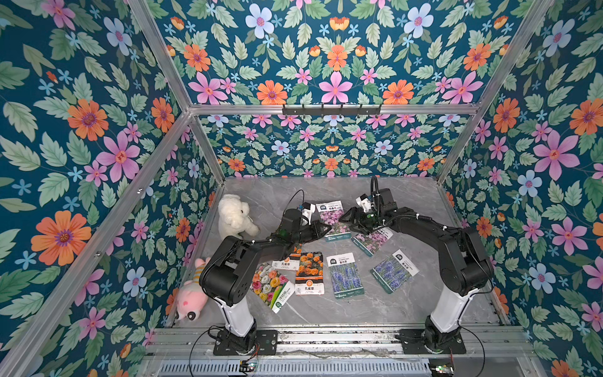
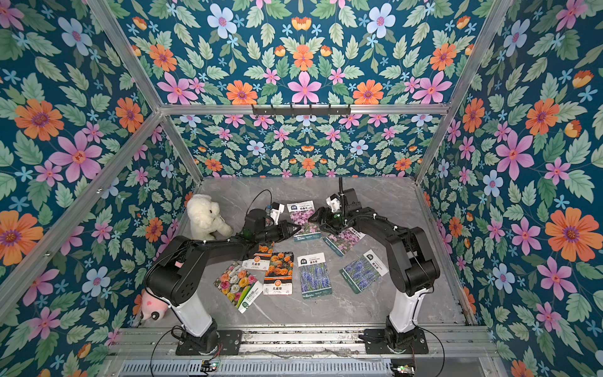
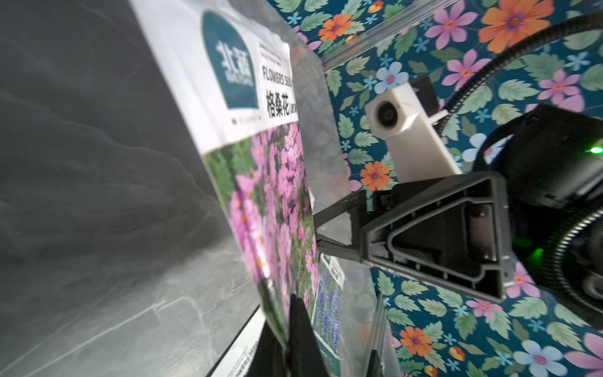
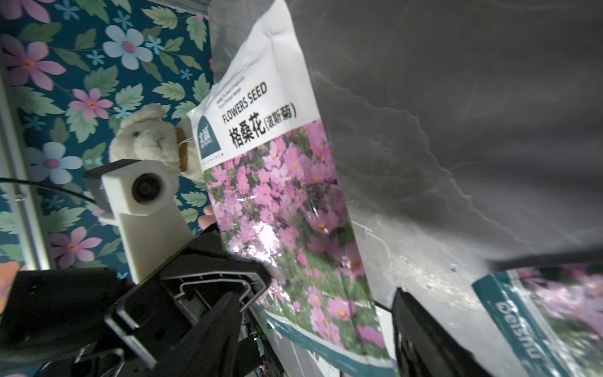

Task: Arrange the seed packets in a row
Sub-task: Pick up the seed packet from the center of the board, then place the seed packet at the center of the board.

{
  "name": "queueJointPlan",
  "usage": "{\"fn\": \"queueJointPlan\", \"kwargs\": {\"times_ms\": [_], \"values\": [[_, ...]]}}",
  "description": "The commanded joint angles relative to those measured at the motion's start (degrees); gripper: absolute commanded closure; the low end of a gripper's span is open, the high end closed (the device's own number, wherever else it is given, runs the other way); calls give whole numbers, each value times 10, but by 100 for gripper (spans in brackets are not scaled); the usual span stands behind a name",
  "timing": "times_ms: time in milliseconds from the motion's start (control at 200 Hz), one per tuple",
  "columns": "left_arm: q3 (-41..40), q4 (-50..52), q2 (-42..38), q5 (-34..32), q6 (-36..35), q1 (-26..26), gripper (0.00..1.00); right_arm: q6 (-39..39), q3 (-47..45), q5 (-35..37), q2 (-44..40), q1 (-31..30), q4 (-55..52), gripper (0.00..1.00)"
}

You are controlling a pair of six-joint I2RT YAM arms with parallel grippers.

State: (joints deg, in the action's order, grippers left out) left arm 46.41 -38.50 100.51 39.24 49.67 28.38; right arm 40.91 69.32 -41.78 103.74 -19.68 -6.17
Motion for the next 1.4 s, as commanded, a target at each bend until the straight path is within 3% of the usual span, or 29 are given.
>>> {"fn": "queueJointPlan", "kwargs": {"times_ms": [0,210,495,575,665,735,980,1105,1235,1395], "values": [[1,-66,-2,43,37,-1,100,41,-8,-53,-5,2,61,28],[2,-61,-1,45,38,-2,100,61,-36,-70,-29,13,116,46],[5,-53,0,46,39,-3,94,44,-55,-65,-46,29,115,83],[10,-45,0,44,38,-3,86,31,-51,-53,-48,35,97,89],[14,-19,-6,32,29,-9,65,-3,-45,-20,-55,48,55,95],[19,30,-15,9,3,-16,48,-36,-40,7,-60,69,17,98],[50,237,-42,-103,-102,-43,19,-197,-24,95,-78,215,-156,100],[70,300,-47,-143,-140,-45,11,-281,1,154,-72,294,-255,100],[81,316,-42,-152,-152,-46,7,-340,12,184,-52,362,-289,100],[80,310,-42,-159,-153,-46,2,-374,46,285,-15,384,-330,100]]}}
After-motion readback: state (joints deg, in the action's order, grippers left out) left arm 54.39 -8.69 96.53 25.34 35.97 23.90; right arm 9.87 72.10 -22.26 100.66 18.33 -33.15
